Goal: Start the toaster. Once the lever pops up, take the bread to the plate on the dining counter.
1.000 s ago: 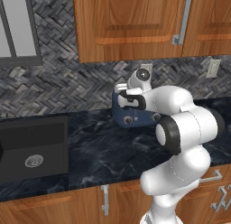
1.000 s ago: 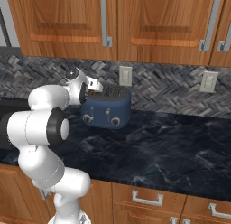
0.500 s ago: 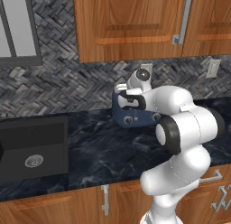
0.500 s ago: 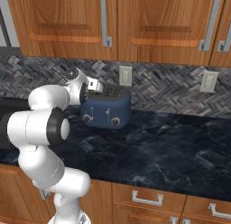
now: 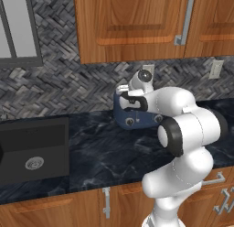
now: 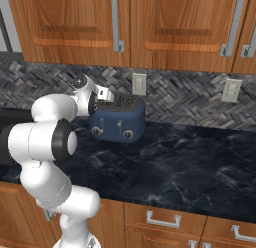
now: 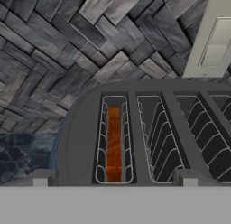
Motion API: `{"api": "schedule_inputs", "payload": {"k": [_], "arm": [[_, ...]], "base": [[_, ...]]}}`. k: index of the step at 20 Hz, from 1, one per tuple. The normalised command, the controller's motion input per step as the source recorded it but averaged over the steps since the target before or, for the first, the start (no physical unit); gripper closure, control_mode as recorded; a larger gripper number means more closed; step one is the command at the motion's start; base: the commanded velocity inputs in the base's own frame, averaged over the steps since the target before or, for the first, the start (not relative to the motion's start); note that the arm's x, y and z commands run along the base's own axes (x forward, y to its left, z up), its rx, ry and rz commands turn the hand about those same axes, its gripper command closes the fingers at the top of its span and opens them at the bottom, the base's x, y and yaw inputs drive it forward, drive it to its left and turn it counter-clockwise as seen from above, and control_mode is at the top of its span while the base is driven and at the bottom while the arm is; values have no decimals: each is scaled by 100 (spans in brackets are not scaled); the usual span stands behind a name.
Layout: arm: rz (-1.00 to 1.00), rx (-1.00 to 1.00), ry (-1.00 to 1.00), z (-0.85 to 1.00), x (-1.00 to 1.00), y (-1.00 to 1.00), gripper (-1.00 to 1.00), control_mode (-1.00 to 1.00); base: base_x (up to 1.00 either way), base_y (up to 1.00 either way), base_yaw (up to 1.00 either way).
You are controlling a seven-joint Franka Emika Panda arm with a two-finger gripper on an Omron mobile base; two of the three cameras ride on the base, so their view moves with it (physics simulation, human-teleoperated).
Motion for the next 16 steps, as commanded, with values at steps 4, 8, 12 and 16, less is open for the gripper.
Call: {"api": "schedule_inputs", "payload": {"k": [4, 8, 12, 16], "arm": [[0, 0, 0, 0, 0, 0, -100, -100], [0, 0, 0, 0, 0, 0, -100, -100], [0, 0, 0, 0, 0, 0, -100, -100], [0, 0, 0, 0, 0, 0, -100, -100]], "base": [[0, 0, 0], [0, 0, 0], [0, 0, 0], [0, 0, 0]]}}
